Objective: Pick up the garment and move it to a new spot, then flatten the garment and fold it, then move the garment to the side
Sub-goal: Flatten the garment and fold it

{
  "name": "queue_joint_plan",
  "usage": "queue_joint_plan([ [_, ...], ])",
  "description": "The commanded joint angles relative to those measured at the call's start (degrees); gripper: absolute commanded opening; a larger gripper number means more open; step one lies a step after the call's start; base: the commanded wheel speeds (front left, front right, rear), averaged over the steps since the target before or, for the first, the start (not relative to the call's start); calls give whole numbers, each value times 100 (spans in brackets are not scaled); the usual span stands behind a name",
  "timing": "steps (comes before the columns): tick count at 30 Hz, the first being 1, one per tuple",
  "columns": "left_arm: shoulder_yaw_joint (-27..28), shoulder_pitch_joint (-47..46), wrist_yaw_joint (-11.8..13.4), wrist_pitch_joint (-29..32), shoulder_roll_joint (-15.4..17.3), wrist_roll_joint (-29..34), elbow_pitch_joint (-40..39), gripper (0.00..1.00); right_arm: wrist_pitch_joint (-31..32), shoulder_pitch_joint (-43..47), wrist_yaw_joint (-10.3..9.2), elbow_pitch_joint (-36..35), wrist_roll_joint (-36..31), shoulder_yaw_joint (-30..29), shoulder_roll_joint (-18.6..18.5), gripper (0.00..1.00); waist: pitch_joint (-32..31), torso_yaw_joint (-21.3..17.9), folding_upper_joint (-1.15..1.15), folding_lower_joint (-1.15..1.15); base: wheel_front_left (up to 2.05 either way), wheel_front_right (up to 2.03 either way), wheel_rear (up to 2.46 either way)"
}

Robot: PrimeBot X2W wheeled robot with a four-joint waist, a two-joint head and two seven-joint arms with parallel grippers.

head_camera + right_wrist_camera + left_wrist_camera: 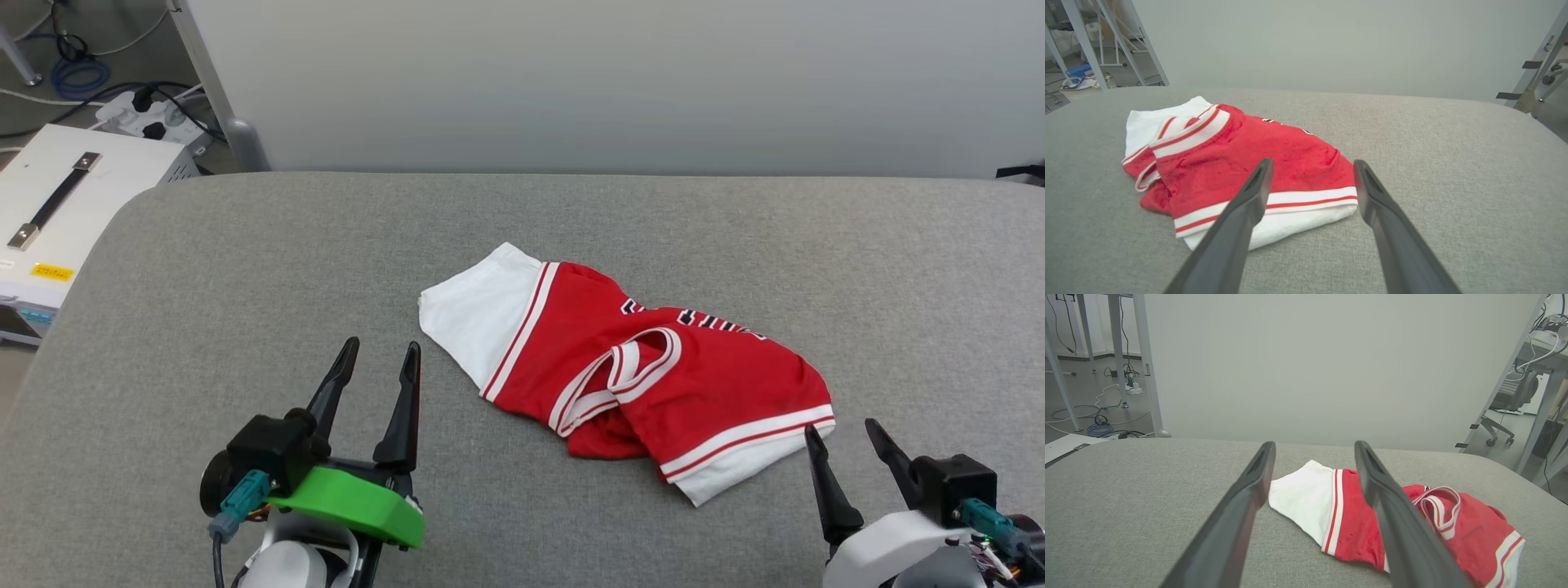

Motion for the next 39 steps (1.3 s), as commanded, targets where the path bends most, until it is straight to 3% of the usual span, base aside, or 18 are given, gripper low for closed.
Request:
queue_joint_plan([
  [1,45,4,-48,-32,-61,87,17,100,421,-81,-4,12,156,41,-141,100,81,31,0,0,0,0,0],
  [9,116,-148,-158,-32,-221,234,175,100,3195,-496,-4,-297,1000,425,-866,100,425,203,0,0,0,0,0],
  [14,126,-300,-189,-32,-291,295,197,100,4371,-745,-4,-462,1186,337,-919,100,672,414,0,0,0,0,0],
  [24,147,-501,-210,-32,-360,371,222,100,4929,-1093,-4,-196,984,57,-625,100,1054,794,0,0,0,0,0],
  [31,140,-548,-212,-33,-378,357,215,100,4955,-990,-4,231,779,177,-523,100,1147,918,0,0,0,0,0],
  [32,141,-544,-212,-33,-376,356,218,100,4932,-982,-4,267,778,200,-532,28,1141,919,0,0,0,0,0],
  [33,146,-541,-212,-33,-371,352,227,100,4897,-971,-4,302,760,256,-573,0,1118,916,0,0,0,0,0],
  [39,170,-442,-212,-33,-341,336,349,100,4713,-825,-4,260,849,429,-939,0,799,833,0,0,0,0,0],
])
